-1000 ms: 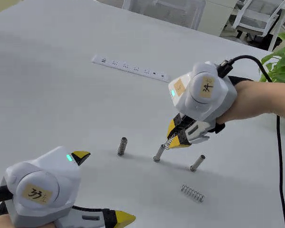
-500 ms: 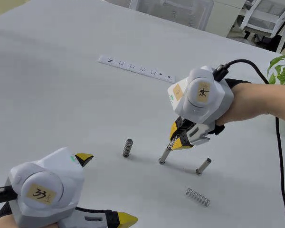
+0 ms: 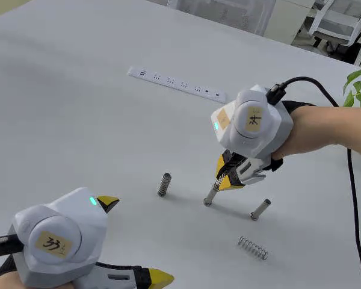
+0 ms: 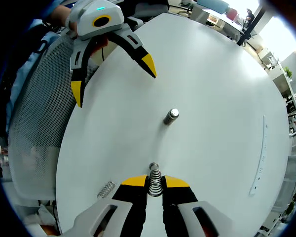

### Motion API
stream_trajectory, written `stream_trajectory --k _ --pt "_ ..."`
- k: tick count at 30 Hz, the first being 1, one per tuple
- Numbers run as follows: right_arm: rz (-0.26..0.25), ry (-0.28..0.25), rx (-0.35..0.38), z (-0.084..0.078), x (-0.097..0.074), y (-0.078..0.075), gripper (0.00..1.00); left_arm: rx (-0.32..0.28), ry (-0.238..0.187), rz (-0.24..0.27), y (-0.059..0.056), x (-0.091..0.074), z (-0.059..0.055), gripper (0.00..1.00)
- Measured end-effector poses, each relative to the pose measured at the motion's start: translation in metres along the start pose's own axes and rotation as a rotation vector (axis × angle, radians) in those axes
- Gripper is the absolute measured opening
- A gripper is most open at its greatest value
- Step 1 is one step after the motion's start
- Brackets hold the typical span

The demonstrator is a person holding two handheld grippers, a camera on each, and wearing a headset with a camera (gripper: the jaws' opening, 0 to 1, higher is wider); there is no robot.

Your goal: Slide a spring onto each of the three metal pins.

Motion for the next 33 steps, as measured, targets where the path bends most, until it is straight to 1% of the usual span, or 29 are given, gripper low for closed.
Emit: stream_trajectory --k 10,23,30,33 --pt "0.02 0.028 -0.022 0.006 0.016 -0.004 0.08 -0.014 0.005 0.007 0.002 -0.002 -0.003 0.92" --pt "0.053 0.058 -0.03 0.005 0.039 -0.004 0.08 -0.033 0.013 0.014 0.003 -0.002 -0.008 0.91" --pt "0.058 0.06 -0.024 0.003 0.048 -0.003 0.08 -0.039 0.014 0.015 0.003 -0.002 -0.009 0.91" --pt "0.056 0.057 -0.021 0.003 0.048 -0.003 0.08 -0.038 0.017 0.011 0.002 -0.001 -0.009 0.91"
Point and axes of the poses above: the centre of the closed fingertips' face, and the gripper's own axes: x roughly forward along the fingers, y roughly to its left, z roughly out of its top, the point moved 10 cm from there along -x, roughly backward along the fingers, and after that the axes turned 4 degrees about y, right-handed, at the moved point
